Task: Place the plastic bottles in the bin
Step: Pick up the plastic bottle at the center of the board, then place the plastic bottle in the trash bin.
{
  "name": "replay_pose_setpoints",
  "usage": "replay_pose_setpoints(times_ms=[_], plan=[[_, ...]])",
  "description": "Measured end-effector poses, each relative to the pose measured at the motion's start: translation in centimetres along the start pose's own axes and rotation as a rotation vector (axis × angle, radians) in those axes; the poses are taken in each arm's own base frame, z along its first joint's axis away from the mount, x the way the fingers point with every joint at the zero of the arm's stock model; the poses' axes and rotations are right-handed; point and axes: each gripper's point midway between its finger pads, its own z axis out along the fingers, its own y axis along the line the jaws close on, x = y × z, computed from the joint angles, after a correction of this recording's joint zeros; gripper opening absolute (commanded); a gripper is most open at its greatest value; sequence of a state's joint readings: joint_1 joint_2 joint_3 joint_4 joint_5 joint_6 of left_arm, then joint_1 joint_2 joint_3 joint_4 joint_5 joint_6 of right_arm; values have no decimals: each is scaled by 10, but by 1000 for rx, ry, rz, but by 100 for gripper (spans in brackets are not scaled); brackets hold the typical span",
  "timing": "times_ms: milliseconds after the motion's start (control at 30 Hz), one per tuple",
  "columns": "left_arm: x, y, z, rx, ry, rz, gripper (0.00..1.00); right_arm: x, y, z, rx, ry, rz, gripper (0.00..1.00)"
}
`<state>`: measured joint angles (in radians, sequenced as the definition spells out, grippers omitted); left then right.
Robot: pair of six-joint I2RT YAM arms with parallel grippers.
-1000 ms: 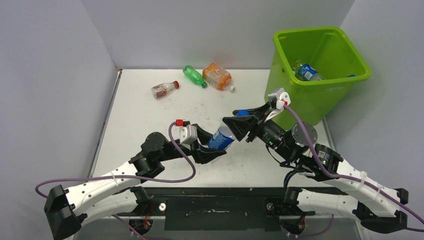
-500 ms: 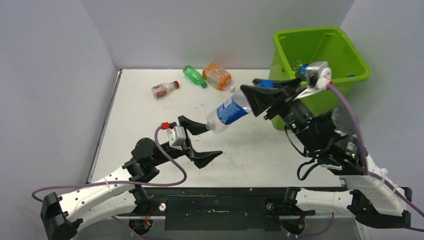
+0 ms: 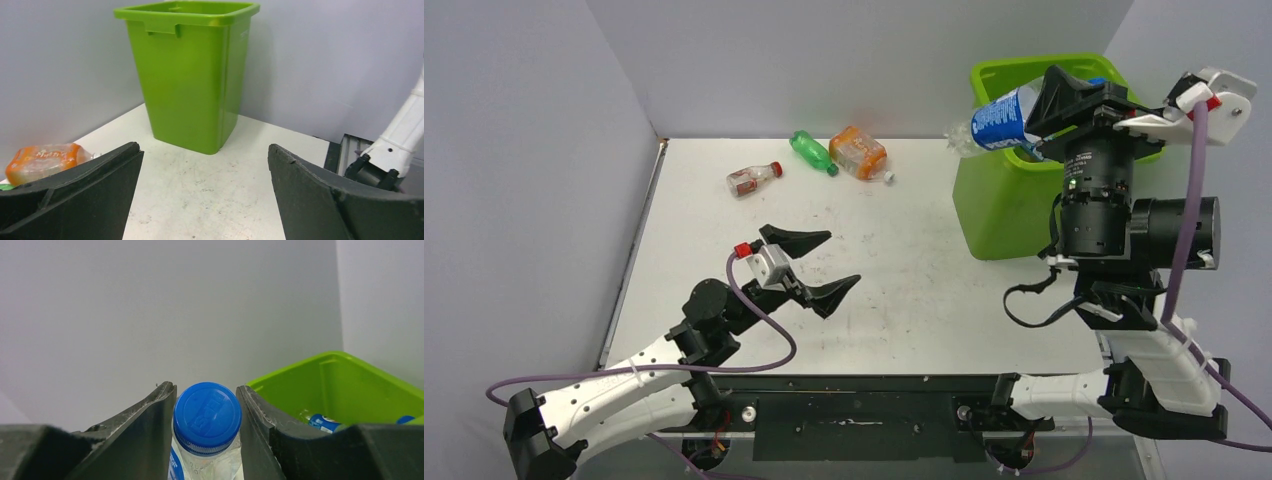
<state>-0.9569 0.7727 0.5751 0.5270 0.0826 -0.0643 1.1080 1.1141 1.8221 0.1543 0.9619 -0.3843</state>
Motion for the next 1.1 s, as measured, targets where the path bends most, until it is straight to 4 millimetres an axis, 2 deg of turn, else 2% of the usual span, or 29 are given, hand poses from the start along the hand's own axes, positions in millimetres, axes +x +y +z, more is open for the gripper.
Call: replay_pose_setpoints(times_ms=[100,233,367,467,667,767,967,1067,1100], plan=[[6,7,1,-37,16,6,96,-3,-3,8,98,7,-57,5],[18,15,2,-76,56,16,96,-10,6,19,166,14,-107,5],[23,20,2,-102,72,26,96,-6,22,35,208,38,-188,5],[25,23,2,-113,77,33,96,7,17,55,272,42,-257,5],[26,26,2,-131,84,61,96,47,-33,99,432,70,-383,5],[27,30,1,-150,88,71,96,52,-61,111,494,62,-382,5],[28,46,-3,-245,94,75,96,45,-121,126,633,-3,-363,5],[29,62,-8,-340,101,80,96,56,-152,141,665,-7,-347,5],[30,67,-10,-368,108,79,96,63,-162,147,670,0,-336,10]])
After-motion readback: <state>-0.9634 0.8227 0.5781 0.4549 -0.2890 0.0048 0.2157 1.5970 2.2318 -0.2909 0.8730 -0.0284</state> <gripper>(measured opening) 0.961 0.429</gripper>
